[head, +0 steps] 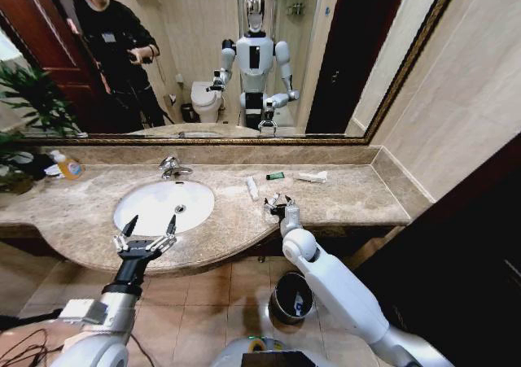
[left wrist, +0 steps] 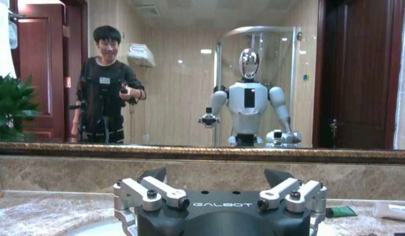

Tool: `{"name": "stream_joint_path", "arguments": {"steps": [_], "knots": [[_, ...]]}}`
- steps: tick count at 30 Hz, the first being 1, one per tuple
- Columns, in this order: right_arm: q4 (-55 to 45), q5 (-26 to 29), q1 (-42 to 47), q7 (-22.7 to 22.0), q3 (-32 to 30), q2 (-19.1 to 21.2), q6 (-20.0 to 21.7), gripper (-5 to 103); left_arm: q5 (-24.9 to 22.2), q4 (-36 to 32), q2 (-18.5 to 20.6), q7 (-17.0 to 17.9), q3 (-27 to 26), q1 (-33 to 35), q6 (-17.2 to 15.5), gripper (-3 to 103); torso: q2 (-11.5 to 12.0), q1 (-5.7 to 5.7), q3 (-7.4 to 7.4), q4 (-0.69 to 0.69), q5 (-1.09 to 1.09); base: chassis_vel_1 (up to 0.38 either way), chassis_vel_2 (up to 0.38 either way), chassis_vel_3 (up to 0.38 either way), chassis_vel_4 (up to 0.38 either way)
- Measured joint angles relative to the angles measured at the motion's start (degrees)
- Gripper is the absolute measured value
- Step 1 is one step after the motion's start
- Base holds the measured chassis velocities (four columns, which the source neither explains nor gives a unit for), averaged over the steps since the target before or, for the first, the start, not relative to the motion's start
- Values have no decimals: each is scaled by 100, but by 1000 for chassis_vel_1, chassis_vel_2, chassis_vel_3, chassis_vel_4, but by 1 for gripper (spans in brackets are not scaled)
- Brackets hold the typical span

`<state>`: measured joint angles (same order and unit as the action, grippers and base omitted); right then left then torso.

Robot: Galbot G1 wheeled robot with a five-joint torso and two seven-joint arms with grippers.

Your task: Pick up the trash from the sink and place it in the trash bin.

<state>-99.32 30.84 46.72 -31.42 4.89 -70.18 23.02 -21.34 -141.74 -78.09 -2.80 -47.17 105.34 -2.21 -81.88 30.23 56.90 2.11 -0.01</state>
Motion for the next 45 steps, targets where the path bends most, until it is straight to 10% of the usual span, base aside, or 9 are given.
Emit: {"name": "stream_joint_path", "arguments": {"steps": [45], "knots": [[291,137,19,43,7,-61,7,40,0,0,0,0,0,0,0,100,0,0,0,0,1,0,0,0,0]]}}
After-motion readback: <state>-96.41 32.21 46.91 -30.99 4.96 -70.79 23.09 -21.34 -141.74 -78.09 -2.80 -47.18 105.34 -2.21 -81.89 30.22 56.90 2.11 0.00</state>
